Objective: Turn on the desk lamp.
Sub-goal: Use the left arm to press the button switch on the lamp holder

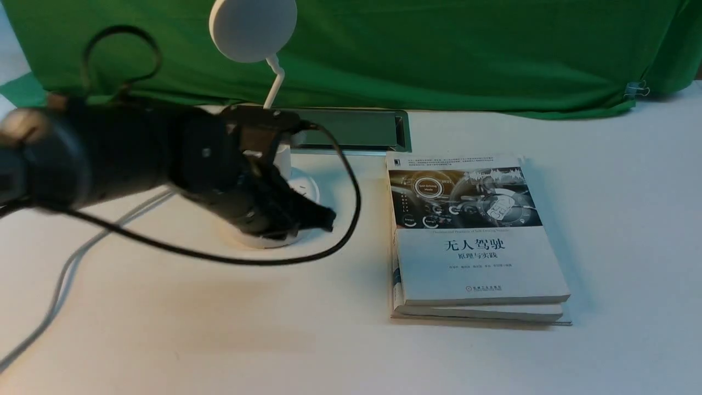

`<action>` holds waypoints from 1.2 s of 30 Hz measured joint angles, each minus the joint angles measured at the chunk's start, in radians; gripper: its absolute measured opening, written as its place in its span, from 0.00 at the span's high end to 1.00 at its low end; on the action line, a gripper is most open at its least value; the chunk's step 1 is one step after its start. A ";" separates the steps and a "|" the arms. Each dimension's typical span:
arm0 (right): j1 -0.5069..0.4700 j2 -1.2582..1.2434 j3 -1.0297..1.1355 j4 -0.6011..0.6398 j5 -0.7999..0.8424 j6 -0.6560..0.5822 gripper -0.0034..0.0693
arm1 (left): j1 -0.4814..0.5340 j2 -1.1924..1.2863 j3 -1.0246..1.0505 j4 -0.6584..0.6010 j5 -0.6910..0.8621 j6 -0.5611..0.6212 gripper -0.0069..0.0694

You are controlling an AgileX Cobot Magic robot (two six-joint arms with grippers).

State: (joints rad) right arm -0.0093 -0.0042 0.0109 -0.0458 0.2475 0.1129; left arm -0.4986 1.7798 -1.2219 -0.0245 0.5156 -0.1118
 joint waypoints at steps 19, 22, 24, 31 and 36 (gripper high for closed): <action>0.000 0.000 0.000 0.000 0.000 0.000 0.63 | -0.004 0.254 -0.272 0.299 0.115 -0.252 0.91; 0.000 0.000 0.000 0.000 0.000 0.000 0.63 | -0.004 0.255 -0.271 0.300 0.118 -0.255 0.91; 0.000 0.000 0.000 0.000 0.000 0.000 0.63 | -0.004 0.257 -0.271 0.300 0.120 -0.257 0.91; 0.000 0.000 0.000 0.000 0.000 0.000 0.63 | -0.004 0.275 -0.271 0.305 0.116 -0.258 0.91; 0.000 0.000 0.000 0.000 0.000 0.000 0.63 | -0.004 0.287 -0.277 0.272 0.126 -0.255 0.91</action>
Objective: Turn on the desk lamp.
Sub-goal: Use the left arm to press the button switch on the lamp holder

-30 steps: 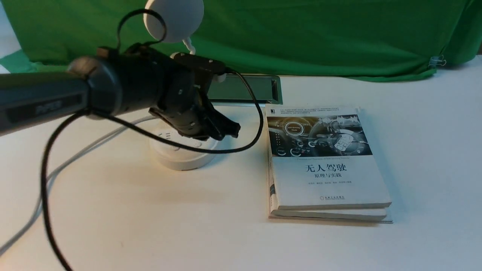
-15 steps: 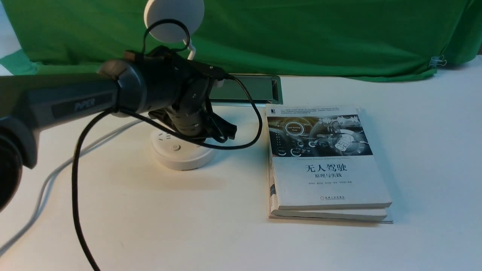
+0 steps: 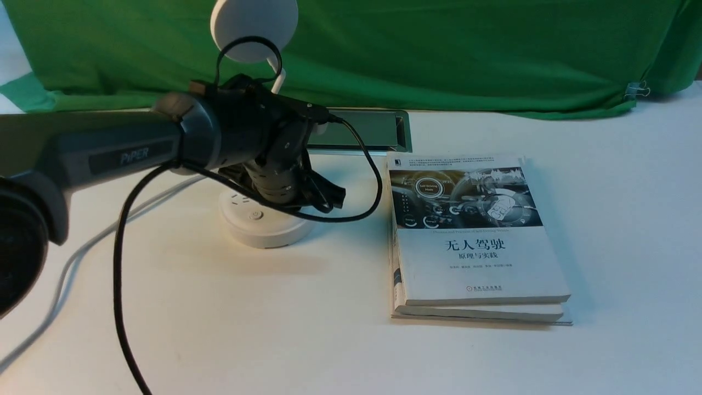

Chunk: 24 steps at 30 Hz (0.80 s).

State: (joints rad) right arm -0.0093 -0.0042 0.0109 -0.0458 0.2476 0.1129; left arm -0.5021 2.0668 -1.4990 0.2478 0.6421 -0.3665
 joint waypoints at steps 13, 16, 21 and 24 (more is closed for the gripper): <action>0.000 0.000 0.000 0.000 0.000 0.000 0.63 | -0.002 -0.072 0.007 -0.145 0.024 0.068 0.91; 0.000 0.000 0.000 0.000 -0.001 0.000 0.63 | -0.002 -0.115 0.007 -0.315 0.114 0.209 0.91; 0.000 0.000 0.000 0.000 -0.001 0.000 0.63 | -0.010 -0.122 0.014 -0.584 0.326 0.438 0.91; 0.000 0.000 0.000 0.000 0.000 0.000 0.63 | -0.040 -0.153 0.049 -0.705 0.415 0.571 0.91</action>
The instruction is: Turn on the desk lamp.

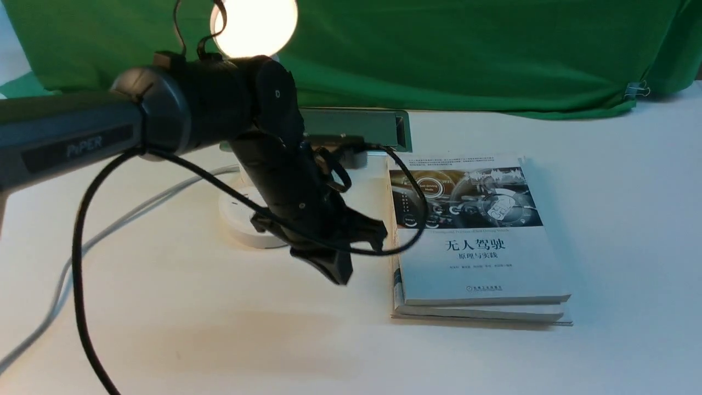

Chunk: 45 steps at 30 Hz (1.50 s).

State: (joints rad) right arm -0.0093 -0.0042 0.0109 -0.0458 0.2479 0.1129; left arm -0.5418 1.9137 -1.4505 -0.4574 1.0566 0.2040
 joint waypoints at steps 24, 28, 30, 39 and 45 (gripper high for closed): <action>0.000 0.000 0.000 0.000 0.000 0.000 0.63 | -0.060 -1.309 0.744 -0.090 -0.728 0.294 0.91; 0.000 0.000 0.000 0.000 0.000 0.000 0.63 | -0.060 -1.479 0.901 -0.070 -0.822 0.296 0.91; 0.000 0.000 0.000 0.000 0.000 0.000 0.63 | -0.060 -1.525 0.945 -0.068 -0.827 0.296 0.91; 0.000 0.000 0.000 0.000 0.000 0.000 0.63 | -0.061 -1.577 1.128 -0.060 -0.830 0.297 0.91; 0.000 0.000 0.000 0.000 0.000 0.000 0.63 | -0.061 -1.580 1.182 -0.037 -0.848 0.297 0.91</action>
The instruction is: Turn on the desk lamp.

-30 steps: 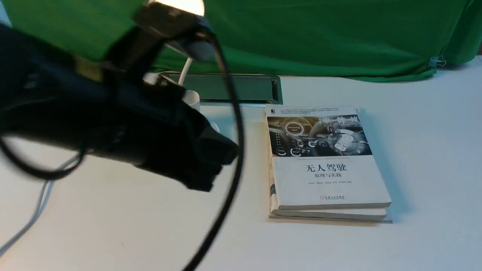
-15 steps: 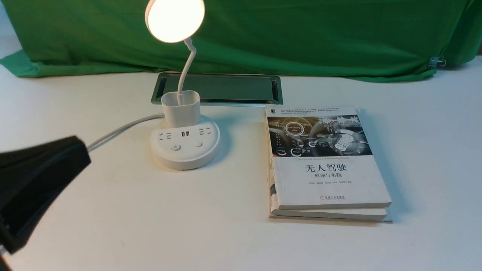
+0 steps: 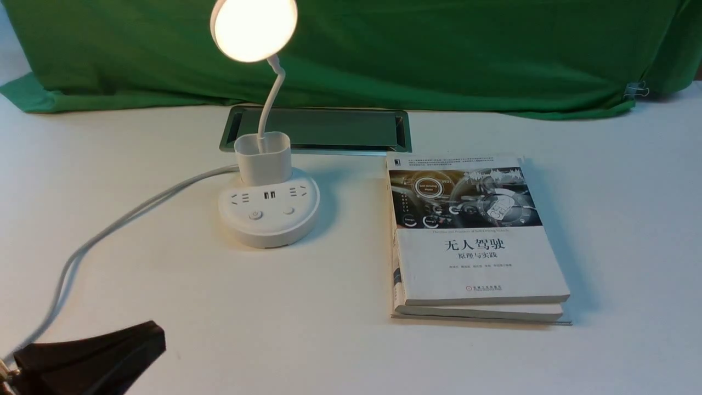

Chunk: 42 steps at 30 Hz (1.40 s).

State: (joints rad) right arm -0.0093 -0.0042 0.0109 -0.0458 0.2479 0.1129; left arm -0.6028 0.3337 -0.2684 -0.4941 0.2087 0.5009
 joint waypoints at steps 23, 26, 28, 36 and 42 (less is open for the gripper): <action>0.000 0.000 0.000 0.000 0.000 0.000 0.63 | 0.440 -0.332 0.272 0.410 -0.511 -0.296 0.91; 0.000 0.000 0.000 0.000 0.000 0.000 0.63 | 0.456 -0.334 0.272 0.411 -0.398 -0.321 0.91; 0.000 0.000 0.000 0.000 0.000 0.000 0.63 | 0.457 -0.335 0.272 0.411 -0.282 -0.321 0.91; 0.000 0.000 0.000 0.000 0.000 0.000 0.63 | 0.457 -0.336 0.274 0.360 0.041 -0.340 0.91; 0.000 0.000 0.000 0.000 0.000 0.000 0.63 | 0.457 -0.336 0.274 0.333 0.041 -0.343 0.91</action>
State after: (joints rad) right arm -0.0093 -0.0042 0.0109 -0.0458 0.2476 0.1129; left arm -0.1462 -0.0023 0.0057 -0.1610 0.2493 0.1579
